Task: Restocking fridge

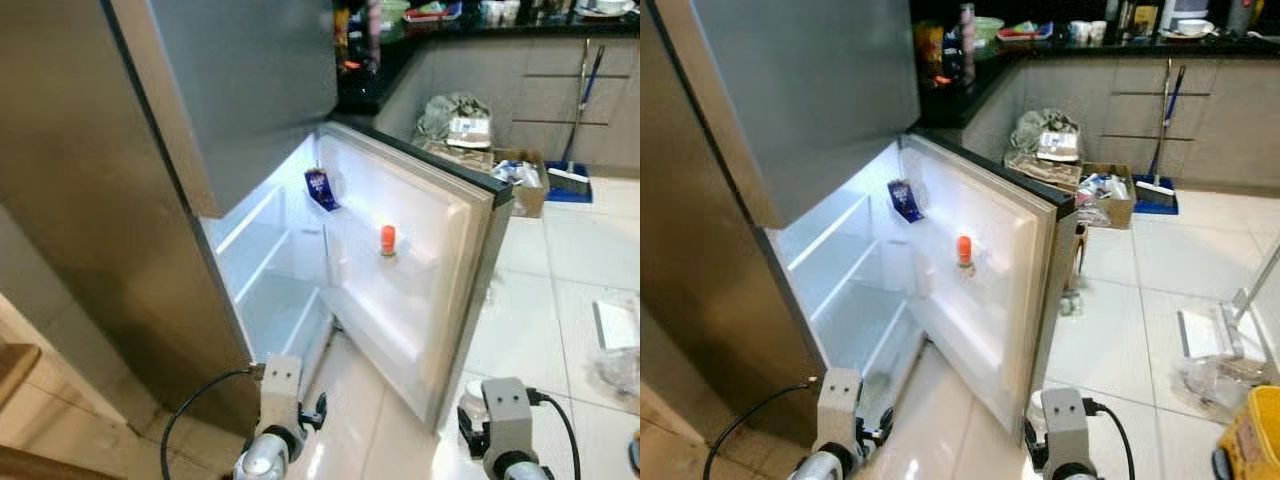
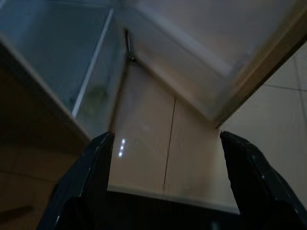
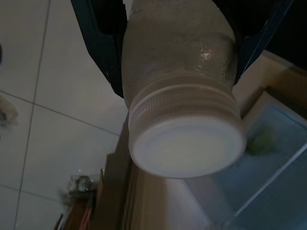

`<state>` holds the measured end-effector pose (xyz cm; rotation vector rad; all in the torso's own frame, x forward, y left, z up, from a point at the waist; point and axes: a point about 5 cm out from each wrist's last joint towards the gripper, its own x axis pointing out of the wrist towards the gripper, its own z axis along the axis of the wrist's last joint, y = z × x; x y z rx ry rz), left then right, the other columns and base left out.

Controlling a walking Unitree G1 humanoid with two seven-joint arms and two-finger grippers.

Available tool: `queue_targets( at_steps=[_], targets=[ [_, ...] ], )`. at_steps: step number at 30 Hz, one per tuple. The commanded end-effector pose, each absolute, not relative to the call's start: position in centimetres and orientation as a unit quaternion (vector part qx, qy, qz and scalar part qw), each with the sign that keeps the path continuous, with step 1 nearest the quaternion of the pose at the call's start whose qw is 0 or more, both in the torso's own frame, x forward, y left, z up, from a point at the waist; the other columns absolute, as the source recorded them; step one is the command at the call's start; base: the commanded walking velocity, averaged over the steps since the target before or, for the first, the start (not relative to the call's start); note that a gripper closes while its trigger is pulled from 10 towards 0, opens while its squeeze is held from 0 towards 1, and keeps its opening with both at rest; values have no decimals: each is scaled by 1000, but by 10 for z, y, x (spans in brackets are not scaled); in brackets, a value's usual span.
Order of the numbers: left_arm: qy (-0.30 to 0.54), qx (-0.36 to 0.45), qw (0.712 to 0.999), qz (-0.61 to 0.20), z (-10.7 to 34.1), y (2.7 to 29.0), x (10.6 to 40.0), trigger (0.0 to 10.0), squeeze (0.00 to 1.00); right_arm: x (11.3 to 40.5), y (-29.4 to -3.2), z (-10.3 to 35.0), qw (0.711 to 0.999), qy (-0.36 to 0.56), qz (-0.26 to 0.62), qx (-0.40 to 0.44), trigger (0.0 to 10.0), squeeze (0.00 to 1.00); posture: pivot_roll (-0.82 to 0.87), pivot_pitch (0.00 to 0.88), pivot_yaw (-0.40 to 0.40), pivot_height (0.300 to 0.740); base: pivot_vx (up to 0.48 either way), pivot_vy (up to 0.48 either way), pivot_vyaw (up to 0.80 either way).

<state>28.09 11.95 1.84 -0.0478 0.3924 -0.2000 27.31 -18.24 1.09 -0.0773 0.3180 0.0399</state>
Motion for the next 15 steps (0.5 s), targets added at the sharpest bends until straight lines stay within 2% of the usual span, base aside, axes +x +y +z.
queue_targets(
  at_steps=[1,15],
  targets=[
    [208,-25,974,-88,13,123,277,10000,0,272,-179,10,986,160,28,-39,10000,0,-106,131,80,740,0,0,0],
    [208,-22,974,-83,13,126,278,10000,0,273,-180,11,986,162,28,-38,10000,0,-104,131,83,740,0,0,0]
  ],
)
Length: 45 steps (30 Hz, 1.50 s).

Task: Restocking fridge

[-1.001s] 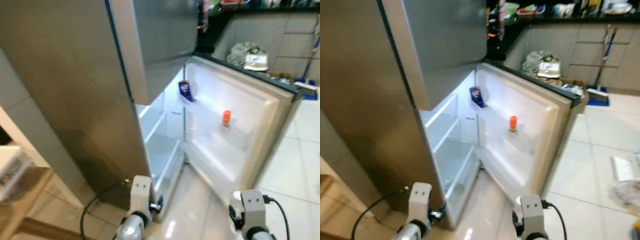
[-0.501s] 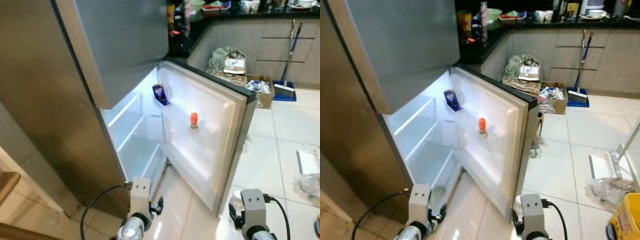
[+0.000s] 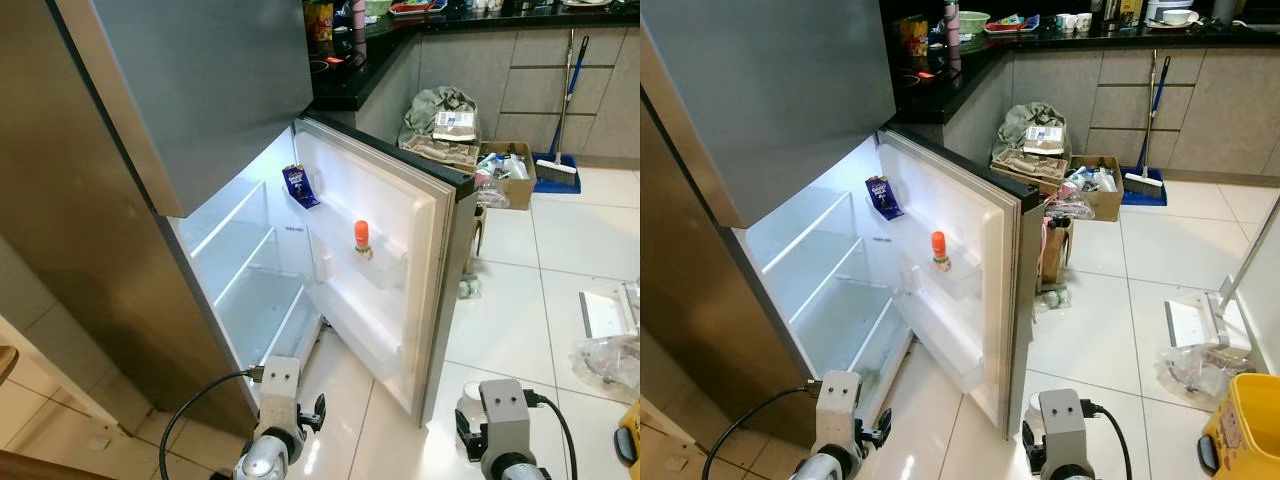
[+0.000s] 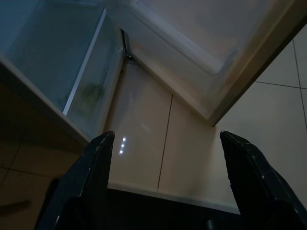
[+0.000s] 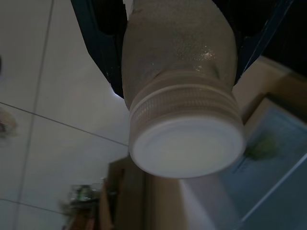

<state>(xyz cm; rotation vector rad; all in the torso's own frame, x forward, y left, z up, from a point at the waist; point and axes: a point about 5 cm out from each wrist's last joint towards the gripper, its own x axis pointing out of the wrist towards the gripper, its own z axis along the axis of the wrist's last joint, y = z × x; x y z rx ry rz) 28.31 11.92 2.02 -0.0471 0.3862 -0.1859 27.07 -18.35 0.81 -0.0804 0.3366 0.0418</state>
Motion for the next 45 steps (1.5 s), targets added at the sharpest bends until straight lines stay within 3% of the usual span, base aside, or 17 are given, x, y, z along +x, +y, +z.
queue_targets(
  at_steps=[1,29,45],
  targets=[
    [209,-22,974,-82,13,126,278,10000,0,273,-180,11,986,162,28,-38,10000,0,-104,131,83,740,0,0,0],
    [207,-19,975,-82,15,127,281,10000,0,277,-177,15,985,156,49,-51,10000,0,-105,146,84,740,0,67,0],
    [198,-25,978,-62,16,130,278,10000,0,287,-169,17,981,165,85,-59,10000,0,-75,132,-4,740,0,0,0]
  ],
)
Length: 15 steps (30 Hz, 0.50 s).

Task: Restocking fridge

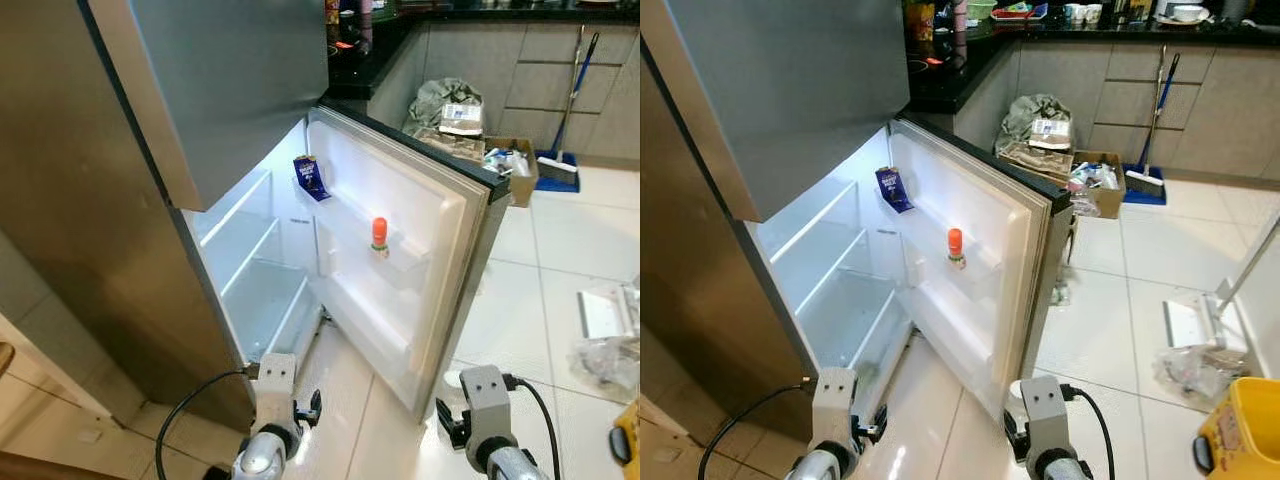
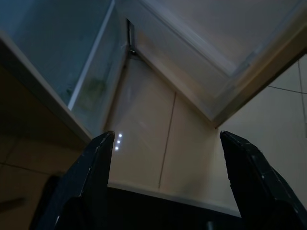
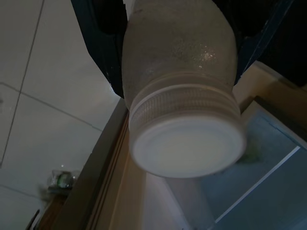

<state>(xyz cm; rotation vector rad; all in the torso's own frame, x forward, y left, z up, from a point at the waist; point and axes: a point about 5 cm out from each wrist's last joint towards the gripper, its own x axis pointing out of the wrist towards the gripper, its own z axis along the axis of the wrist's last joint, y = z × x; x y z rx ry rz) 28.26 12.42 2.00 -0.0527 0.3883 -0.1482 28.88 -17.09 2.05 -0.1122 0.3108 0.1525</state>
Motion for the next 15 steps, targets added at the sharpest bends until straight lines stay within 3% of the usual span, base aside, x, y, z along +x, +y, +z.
queue_targets(
  at_steps=[1,8,15],
  targets=[
    [200,-27,978,-59,15,131,277,10000,0,287,-168,17,980,166,88,-61,10000,0,-75,132,-9,740,0,0,0],
    [203,-32,977,-58,13,130,273,10000,0,287,-163,17,979,164,99,-63,10000,0,-73,132,-10,740,0,471,0],
    [200,-22,977,-67,14,130,274,10000,0,285,-165,15,981,165,89,-60,10000,0,-75,134,16,740,0,0,0]
  ],
)
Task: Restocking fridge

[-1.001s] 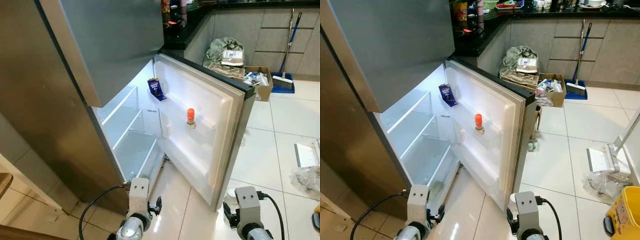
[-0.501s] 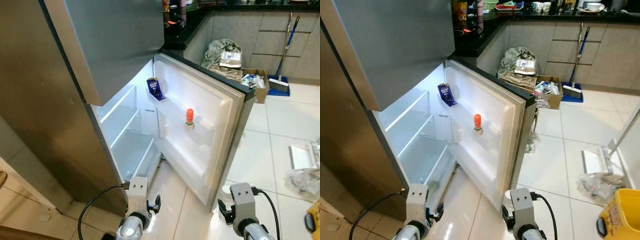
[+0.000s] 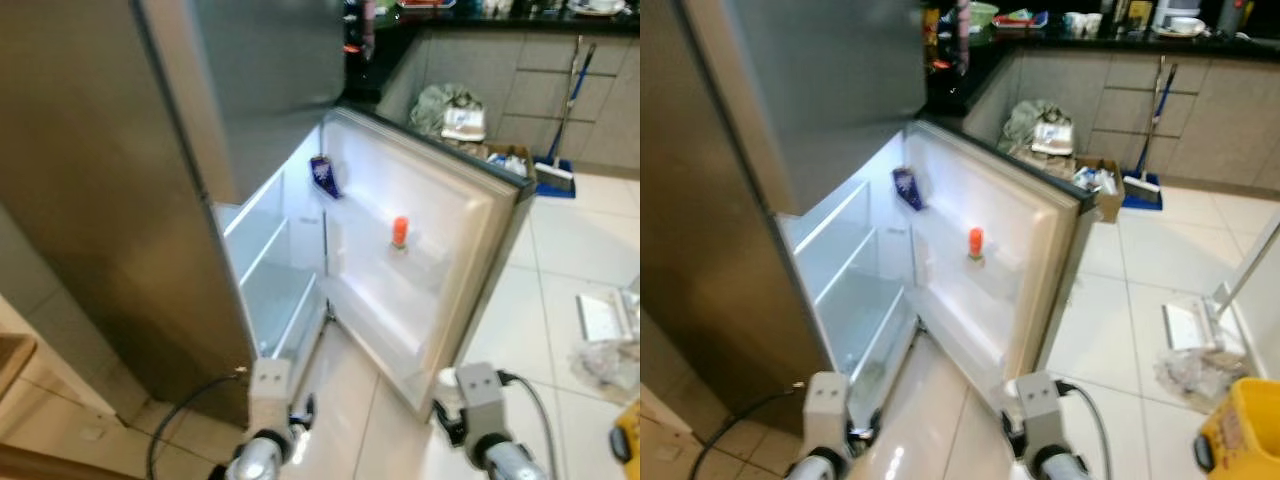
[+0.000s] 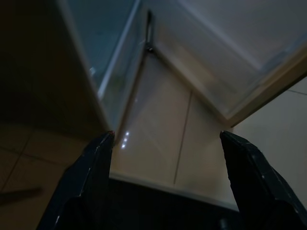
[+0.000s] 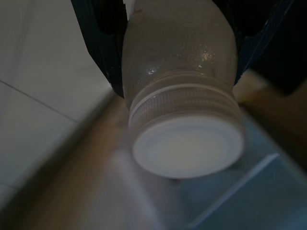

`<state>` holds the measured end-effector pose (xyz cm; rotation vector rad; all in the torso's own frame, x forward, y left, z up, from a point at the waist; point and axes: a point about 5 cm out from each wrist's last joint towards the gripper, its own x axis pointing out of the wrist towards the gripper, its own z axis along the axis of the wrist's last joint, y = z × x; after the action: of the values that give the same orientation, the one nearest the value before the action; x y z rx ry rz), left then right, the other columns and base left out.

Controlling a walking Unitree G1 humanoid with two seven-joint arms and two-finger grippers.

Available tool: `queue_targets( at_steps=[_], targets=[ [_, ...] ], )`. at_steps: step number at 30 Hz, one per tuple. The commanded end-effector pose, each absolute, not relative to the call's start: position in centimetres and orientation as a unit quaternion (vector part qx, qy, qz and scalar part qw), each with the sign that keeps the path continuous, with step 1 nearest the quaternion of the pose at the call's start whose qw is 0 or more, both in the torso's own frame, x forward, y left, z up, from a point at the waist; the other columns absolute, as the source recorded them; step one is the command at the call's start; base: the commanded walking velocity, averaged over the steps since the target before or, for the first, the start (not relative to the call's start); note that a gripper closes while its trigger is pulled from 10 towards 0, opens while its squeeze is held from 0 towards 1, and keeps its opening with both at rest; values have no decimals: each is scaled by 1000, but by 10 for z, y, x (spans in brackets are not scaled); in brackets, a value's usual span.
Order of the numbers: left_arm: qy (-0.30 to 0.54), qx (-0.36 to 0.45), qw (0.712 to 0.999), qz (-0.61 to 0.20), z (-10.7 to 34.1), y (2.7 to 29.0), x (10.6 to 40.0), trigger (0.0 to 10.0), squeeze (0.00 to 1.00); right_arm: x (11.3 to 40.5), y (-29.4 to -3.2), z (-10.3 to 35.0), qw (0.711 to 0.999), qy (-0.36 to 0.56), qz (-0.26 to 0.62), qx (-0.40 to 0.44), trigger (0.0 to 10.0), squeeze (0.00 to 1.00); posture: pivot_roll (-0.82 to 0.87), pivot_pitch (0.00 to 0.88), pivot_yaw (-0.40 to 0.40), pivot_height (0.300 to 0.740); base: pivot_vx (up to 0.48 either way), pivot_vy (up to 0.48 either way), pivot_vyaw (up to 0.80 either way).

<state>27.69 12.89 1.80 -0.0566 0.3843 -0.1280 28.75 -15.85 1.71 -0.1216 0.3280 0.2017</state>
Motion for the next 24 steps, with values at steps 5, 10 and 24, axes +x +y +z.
queue_targets(
  at_steps=[5,10,24],
  targets=[
    [197,-16,978,-73,16,130,276,10000,0,283,-167,14,981,166,83,-57,10000,0,-76,135,28,740,0,0,0],
    [194,-11,977,-82,18,128,277,10000,0,280,-167,12,981,167,79,-55,10000,0,-78,136,34,740,0,0,0],
    [201,-4,975,-97,17,123,278,10000,0,279,-170,12,983,165,68,-53,10000,0,-87,135,51,740,0,-377,0]
  ],
)
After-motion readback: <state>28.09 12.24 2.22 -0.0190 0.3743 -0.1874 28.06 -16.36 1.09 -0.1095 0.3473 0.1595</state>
